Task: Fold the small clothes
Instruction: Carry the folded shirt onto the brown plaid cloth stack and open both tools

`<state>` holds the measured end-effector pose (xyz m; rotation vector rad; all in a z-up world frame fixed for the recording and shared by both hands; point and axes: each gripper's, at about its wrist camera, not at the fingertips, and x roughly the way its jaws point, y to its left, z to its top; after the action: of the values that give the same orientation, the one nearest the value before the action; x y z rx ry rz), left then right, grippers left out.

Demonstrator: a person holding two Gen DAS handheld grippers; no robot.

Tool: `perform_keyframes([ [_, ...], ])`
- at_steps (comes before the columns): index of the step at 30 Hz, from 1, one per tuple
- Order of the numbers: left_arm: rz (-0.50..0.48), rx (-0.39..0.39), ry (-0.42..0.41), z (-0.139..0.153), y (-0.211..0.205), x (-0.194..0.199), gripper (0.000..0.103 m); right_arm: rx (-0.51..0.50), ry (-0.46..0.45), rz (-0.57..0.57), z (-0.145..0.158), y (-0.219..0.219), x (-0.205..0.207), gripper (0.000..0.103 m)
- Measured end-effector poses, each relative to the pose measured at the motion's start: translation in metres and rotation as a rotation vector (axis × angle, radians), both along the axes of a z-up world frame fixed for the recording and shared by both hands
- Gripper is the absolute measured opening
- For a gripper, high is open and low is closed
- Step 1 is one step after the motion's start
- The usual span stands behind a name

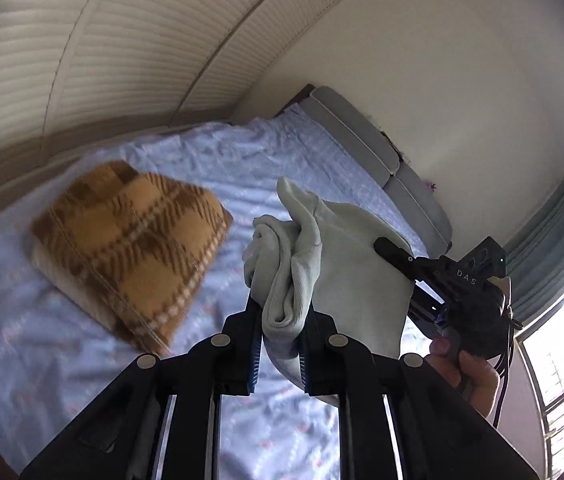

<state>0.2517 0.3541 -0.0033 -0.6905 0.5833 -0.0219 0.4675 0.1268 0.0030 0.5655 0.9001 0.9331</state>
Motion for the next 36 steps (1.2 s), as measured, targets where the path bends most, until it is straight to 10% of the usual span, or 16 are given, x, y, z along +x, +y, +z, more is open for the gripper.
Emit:
perform_keyframes([
  [11, 0.077, 0.037, 0.103, -0.052, 0.122, 0.032, 0.017, -0.021, 0.077, 0.062, -0.047, 0.152, 0.056, 0.012],
  [25, 0.09, 0.096, 0.182, -0.123, 0.13, 0.047, 0.021, -0.192, 0.127, -0.013, -0.123, 0.162, 0.061, 0.024],
  [28, 0.083, 0.171, 0.176, -0.114, 0.123, 0.042, 0.039, -0.25, 0.07, -0.053, -0.113, 0.16, 0.059, 0.051],
  [31, 0.112, 0.248, 0.149, -0.099, 0.113, 0.032, 0.069, -0.291, -0.027, -0.085, -0.092, 0.15, 0.05, 0.056],
  [36, 0.125, 0.418, 0.116, -0.069, 0.087, 0.011, 0.072, -0.358, -0.19, -0.11, -0.053, 0.125, 0.016, 0.057],
])
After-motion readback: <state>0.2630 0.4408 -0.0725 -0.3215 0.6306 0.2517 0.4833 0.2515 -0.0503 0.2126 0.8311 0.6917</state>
